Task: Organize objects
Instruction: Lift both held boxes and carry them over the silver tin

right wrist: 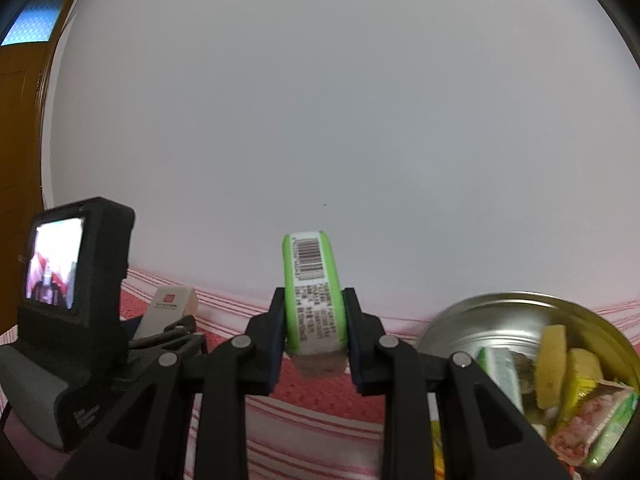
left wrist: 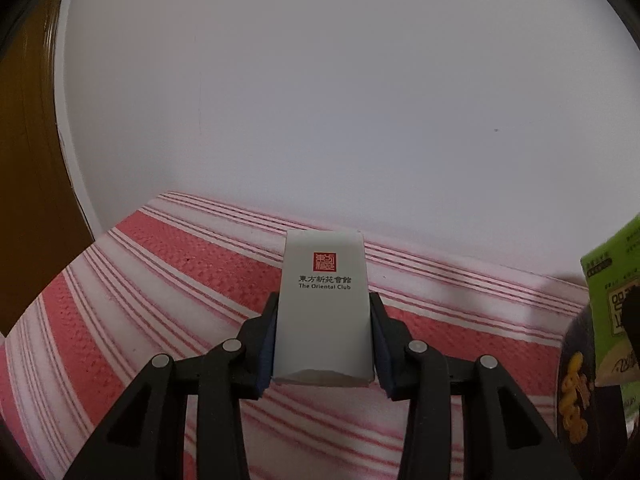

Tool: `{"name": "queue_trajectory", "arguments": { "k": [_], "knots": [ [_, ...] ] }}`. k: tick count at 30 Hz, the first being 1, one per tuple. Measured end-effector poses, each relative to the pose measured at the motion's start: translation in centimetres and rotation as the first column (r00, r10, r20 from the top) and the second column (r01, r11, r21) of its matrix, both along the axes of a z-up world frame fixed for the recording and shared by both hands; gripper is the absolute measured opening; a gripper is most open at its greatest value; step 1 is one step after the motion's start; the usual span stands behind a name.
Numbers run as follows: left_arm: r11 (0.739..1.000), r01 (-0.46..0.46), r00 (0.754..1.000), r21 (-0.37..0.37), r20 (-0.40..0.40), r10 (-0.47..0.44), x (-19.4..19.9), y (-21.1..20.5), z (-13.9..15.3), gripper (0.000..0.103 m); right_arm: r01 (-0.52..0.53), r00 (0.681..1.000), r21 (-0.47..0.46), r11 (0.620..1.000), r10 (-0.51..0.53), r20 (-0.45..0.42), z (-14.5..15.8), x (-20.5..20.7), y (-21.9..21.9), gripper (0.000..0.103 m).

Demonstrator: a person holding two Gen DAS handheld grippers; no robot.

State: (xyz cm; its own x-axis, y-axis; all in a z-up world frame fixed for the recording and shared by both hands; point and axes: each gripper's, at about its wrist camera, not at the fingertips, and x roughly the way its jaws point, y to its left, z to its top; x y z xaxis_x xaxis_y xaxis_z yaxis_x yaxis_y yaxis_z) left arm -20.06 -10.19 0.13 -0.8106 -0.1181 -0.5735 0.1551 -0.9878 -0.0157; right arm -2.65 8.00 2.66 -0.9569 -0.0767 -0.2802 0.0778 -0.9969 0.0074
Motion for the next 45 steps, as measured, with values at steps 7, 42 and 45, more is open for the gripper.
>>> {"name": "queue_trajectory", "arguments": {
  "k": [7,42,45],
  "knots": [
    [1.0,0.021,1.0,0.009,-0.021,-0.02,3.0,2.0,0.3,0.043,0.054,0.998,-0.001,0.999,-0.054,-0.01,-0.2,2.1,0.9,0.026],
    [0.996,0.062,0.983,-0.065,-0.171,-0.072,10.6,4.9,1.2,0.043,0.08,0.997,-0.022,0.997,-0.08,0.007,0.9,12.0,4.6,0.026],
    [0.996,0.062,0.982,-0.065,-0.175,-0.073,10.7,4.8,1.2,0.043,0.082,0.997,-0.022,0.996,-0.082,-0.001,0.5,12.0,4.8,0.026]
  ]
}}
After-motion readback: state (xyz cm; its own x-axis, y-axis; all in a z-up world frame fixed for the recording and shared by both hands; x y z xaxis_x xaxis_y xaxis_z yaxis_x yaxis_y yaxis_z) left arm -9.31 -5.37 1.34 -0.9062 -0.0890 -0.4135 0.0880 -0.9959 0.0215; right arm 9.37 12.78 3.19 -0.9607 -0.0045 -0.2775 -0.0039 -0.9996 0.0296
